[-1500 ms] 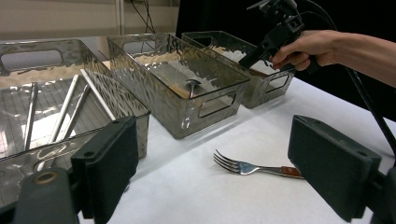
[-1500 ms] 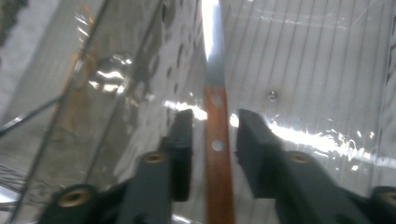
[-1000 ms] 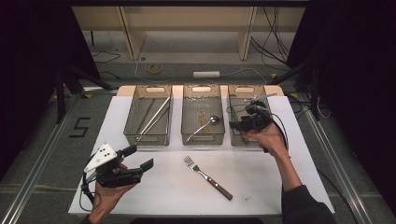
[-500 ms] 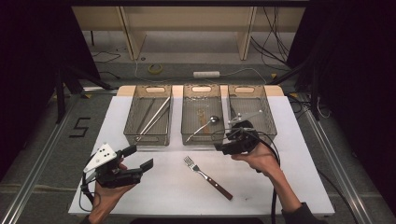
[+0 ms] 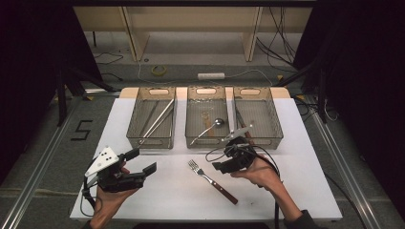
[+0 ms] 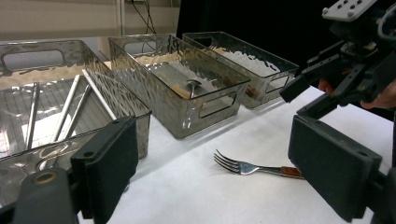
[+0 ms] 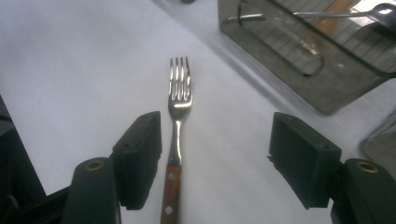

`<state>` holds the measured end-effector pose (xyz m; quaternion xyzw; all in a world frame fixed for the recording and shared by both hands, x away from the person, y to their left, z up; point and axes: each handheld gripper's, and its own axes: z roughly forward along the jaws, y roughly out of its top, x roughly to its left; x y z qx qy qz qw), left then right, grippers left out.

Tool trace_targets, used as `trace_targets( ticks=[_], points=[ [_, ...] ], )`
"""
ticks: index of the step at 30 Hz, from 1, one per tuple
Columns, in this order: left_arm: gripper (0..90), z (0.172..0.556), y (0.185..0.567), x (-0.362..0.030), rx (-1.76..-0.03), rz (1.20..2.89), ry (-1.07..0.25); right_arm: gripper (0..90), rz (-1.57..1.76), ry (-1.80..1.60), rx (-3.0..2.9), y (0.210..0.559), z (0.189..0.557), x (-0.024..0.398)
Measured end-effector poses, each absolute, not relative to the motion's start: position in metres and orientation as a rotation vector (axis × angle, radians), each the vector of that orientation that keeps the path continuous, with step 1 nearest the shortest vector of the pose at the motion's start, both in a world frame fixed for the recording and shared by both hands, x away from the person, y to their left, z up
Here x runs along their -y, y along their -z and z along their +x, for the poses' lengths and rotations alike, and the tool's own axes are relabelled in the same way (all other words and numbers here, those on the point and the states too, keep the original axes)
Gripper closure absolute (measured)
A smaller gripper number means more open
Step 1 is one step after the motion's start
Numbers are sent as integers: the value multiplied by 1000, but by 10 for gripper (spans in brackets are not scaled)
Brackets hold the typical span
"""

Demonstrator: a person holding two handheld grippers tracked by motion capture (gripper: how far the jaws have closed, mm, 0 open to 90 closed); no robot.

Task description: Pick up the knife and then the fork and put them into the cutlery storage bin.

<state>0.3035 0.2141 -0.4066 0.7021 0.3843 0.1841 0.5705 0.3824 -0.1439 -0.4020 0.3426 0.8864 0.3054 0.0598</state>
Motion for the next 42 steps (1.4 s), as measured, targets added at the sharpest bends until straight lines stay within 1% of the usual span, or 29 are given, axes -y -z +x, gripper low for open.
trace_targets(
  ticks=[17,42],
  points=[
    [157,304,406,-214,-904,1645,-430,345,991,-789,-2796,422,370,131],
    [157,303,406,-214,-904,1641,-430,492,955,-650,-2876,445,358,126]
  ],
)
